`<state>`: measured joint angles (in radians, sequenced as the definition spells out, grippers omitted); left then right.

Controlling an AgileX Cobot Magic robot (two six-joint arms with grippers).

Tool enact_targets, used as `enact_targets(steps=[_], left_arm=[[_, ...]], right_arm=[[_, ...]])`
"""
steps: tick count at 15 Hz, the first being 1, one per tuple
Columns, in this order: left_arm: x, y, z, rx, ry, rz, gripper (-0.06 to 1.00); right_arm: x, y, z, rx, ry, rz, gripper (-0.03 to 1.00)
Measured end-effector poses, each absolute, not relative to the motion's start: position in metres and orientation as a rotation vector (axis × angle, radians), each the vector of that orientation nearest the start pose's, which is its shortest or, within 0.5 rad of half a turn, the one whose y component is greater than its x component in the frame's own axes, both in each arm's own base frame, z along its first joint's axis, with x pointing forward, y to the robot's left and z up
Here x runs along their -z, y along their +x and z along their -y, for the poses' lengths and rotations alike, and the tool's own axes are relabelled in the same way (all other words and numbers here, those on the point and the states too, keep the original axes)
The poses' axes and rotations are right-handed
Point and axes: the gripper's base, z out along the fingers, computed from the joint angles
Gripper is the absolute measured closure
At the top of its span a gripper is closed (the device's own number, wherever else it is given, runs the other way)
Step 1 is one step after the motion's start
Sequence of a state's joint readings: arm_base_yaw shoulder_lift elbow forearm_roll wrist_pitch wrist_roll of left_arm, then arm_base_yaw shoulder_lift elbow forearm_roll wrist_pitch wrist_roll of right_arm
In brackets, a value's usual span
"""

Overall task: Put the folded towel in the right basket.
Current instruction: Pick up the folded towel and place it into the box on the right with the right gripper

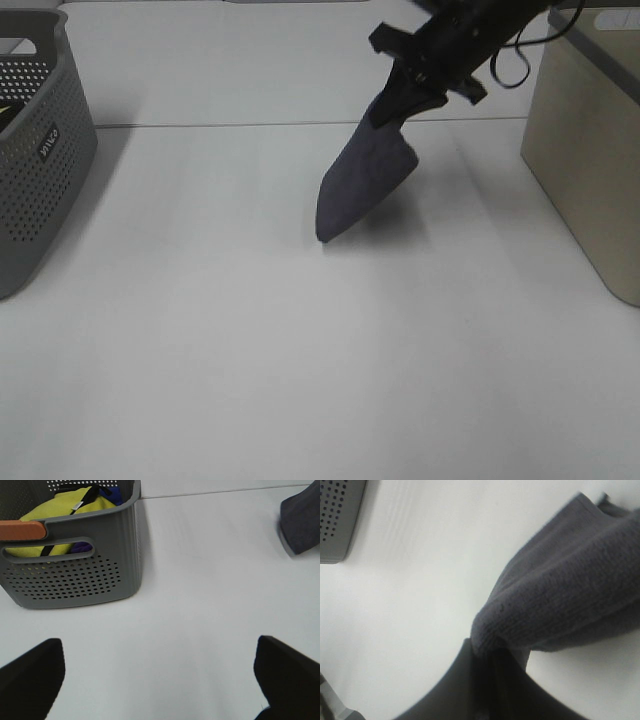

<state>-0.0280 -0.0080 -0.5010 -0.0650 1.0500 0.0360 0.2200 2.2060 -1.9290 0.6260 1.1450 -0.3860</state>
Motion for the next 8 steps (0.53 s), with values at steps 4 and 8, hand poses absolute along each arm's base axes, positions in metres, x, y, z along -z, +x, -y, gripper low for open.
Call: enact_targets(steps=[4,8], left_arm=[[-0.279,-0.006,0.005,0.072,0.068,-2.023,-0.03],[-0.279,-0.006,0.005,0.072,0.068,-2.023,-0.03]], right_arm=[[-0.334,0.414,-0.132,-0.598,-0.636,-2.494,0.94],[-0.408,0.373,-0.100,-0.298,-0.573,-2.381,0.94]])
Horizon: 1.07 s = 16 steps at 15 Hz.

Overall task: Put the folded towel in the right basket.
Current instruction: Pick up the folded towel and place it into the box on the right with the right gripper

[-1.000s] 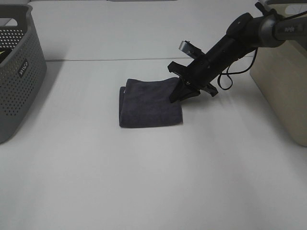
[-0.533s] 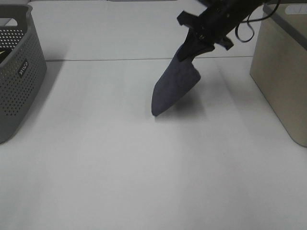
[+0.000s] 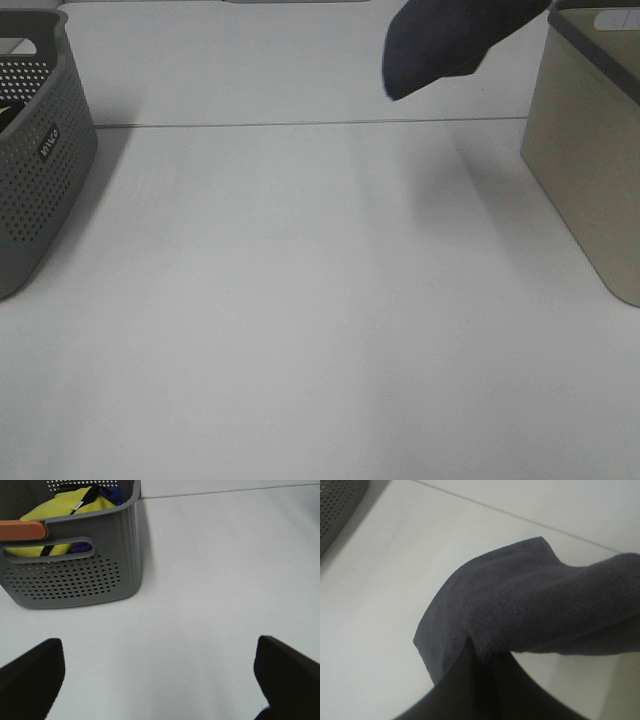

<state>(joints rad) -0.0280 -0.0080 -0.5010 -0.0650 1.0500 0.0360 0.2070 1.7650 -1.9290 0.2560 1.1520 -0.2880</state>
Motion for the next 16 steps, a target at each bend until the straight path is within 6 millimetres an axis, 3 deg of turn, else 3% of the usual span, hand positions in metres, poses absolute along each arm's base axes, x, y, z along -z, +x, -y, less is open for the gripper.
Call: enact_targets(steps=[1,3,5,8,10,14,16], left_arm=[[-0.279,-0.006,0.005,0.072,0.068,-2.023,-0.03],[-0.279,-0.006,0.005,0.072,0.068,-2.023,-0.03],[-0.279,-0.006,0.005,0.072,0.068,-2.023,-0.03],[-0.279,-0.006,0.005,0.072,0.068,-2.023,-0.03],[-0.279,-0.006,0.005,0.072,0.068,-2.023,-0.03],[-0.279,-0.006,0.005,0.072,0.068,-2.023,-0.03],[-0.279,-0.006,0.005,0.072,0.068,-2.023,-0.03]], right_arm=[[-0.423,0.365,-0.082,-0.250,-0.504,-2.357,0.94],[-0.442,0.357,-0.026,-0.177,-0.303,-2.334,0.94],[-0.441,0.355,0.023,-0.117,-0.144,-2.363,0.94],[-0.437,0.351,0.073,-0.072,0.067,-2.381,0.94],[-0.415,0.360,0.085,-0.064,0.118,-2.444,0.94],[-0.350,0.391,0.095,-0.108,0.160,-2.619,0.91],[-0.338,0.397,0.097,-0.118,0.174,-2.644,0.68]])
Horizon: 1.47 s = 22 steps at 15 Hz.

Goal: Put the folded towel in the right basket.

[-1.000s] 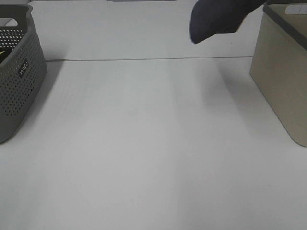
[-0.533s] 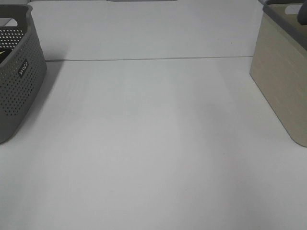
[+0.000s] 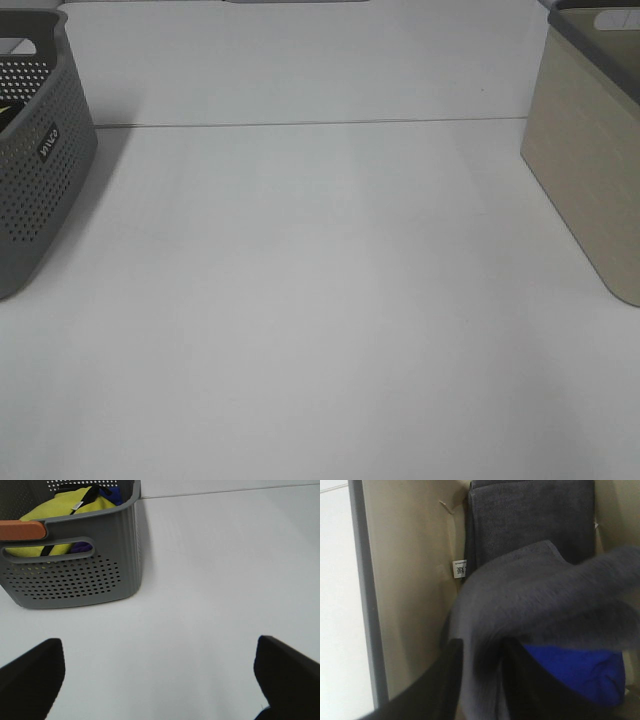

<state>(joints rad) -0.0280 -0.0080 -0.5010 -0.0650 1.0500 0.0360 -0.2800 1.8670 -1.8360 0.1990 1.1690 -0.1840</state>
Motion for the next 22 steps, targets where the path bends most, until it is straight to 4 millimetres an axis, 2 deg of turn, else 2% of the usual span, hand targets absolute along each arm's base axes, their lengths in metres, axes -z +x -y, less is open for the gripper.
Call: enact_targets(steps=[2,3,4,8,9,11,13,16,19,22], left_arm=[[-0.279,-0.006,0.005,0.072,0.068,-2.023,-0.03],[-0.279,-0.006,0.005,0.072,0.068,-2.023,-0.03],[-0.279,-0.006,0.005,0.072,0.068,-2.023,-0.03],[-0.279,-0.006,0.005,0.072,0.068,-2.023,-0.03],[-0.279,-0.006,0.005,0.072,0.068,-2.023,-0.03],[-0.279,-0.006,0.005,0.072,0.068,-2.023,-0.03],[-0.279,-0.006,0.005,0.072,0.068,-2.023,-0.03],[-0.279,-0.006,0.005,0.072,0.068,-2.023,-0.03],[-0.279,-0.006,0.005,0.072,0.068,-2.023,-0.03],[-0.279,-0.006,0.005,0.072,0.068,-2.023,-0.03]], right_arm=[[-0.337,0.398,0.096,-0.130,0.200,-2.644,0.40],[-0.342,0.396,0.092,-0.131,0.191,-2.634,0.30],[-0.354,0.394,0.068,-0.142,0.114,-2.613,0.24],[-0.381,0.378,-0.002,-0.169,-0.071,-2.593,0.23],[-0.388,0.372,-0.015,-0.149,-0.103,-2.584,0.23],[-0.394,0.359,-0.028,-0.119,-0.143,-2.577,0.23],[-0.399,0.333,-0.036,-0.100,-0.162,-2.580,0.23],[-0.392,0.280,-0.030,-0.082,-0.158,-2.615,0.23],[-0.375,0.217,-0.024,-0.084,-0.147,-2.650,0.23],[-0.346,0.154,-0.015,-0.042,-0.138,-2.667,0.23]])
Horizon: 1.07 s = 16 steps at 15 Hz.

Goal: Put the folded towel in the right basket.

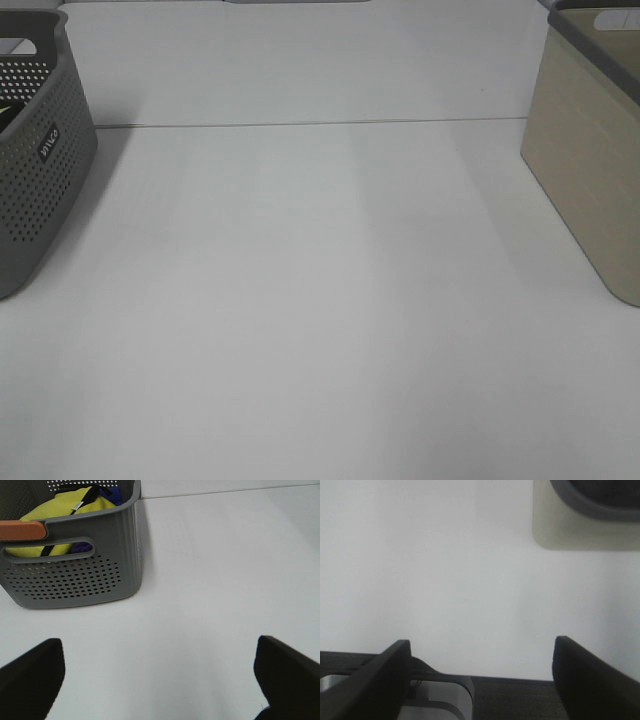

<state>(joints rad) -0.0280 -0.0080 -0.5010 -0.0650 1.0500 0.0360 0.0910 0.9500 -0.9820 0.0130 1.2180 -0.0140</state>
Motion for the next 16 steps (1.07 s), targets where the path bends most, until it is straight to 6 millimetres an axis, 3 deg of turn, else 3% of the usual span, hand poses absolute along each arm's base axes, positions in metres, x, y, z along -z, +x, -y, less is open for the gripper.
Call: enact_targets(steps=[3,7,12,16], left_arm=[[-0.279,-0.006,0.005,0.072,0.068,-2.023,-0.03],[-0.279,-0.006,0.005,0.072,0.068,-2.023,-0.03],[-0.279,-0.006,0.005,0.072,0.068,-2.023,-0.03],[-0.279,-0.006,0.005,0.072,0.068,-2.023,-0.03]], right_arm=[[-0.309,0.084,-0.008,-0.028,-0.133,-2.611,0.23],[-0.283,0.029,-0.003,-0.025,-0.153,-2.390,0.23],[-0.279,-0.006,-0.006,-0.080,-0.232,-2.060,0.23],[-0.279,-0.006,-0.007,-0.084,-0.235,-2.038,0.23]])
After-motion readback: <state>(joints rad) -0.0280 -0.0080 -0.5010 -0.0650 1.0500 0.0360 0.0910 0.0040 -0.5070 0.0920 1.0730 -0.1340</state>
